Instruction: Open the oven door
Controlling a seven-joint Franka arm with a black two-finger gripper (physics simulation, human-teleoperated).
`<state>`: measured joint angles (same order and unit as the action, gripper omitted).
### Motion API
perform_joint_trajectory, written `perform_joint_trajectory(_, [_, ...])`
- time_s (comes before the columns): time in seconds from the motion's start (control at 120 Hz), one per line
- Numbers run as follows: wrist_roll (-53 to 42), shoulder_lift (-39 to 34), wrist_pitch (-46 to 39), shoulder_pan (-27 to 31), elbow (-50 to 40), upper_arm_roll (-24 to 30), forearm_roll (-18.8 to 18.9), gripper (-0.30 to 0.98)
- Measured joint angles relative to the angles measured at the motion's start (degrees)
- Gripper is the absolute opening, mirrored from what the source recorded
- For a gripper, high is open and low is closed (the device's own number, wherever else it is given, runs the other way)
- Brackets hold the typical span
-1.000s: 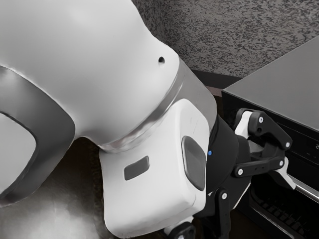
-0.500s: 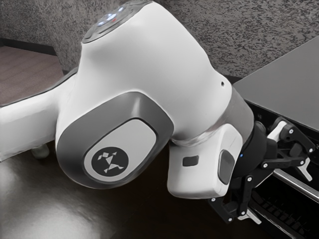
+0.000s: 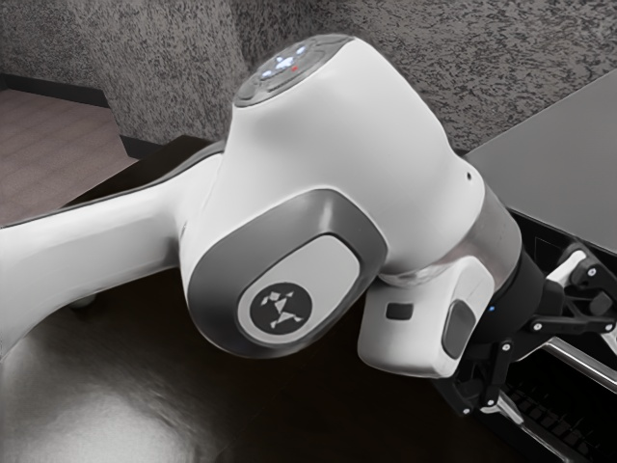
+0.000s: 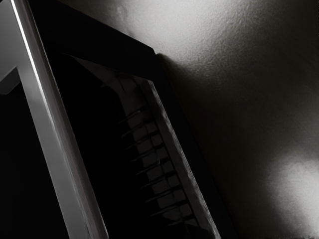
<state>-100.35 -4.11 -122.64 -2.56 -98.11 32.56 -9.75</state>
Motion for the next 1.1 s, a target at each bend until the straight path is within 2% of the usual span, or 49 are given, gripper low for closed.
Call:
perform_joint_trajectory(0.675, [-4.91,3.28,-1.97,0.03,-0.61,-0.04,0.85,0.69])
perform_joint_trajectory(1.0, [0.84,3.44,-2.49,-0.85,-1.37,-1.24,0.80,0.69])
perform_joint_trajectory(1.033, [1.57,2.94,-2.55,-1.09,-2.72,-1.68,0.85,0.72])
perform_joint_trajectory(1.067, [2.25,1.35,-2.64,-0.67,-5.00,-1.75,0.94,0.69])
perform_joint_trajectory(1.083, [2.57,-1.81,-2.83,0.27,-8.26,-1.76,1.00,0.65])
perform_joint_trajectory(1.1, [2.87,-6.73,-3.12,1.06,-12.88,-1.86,1.10,0.66])
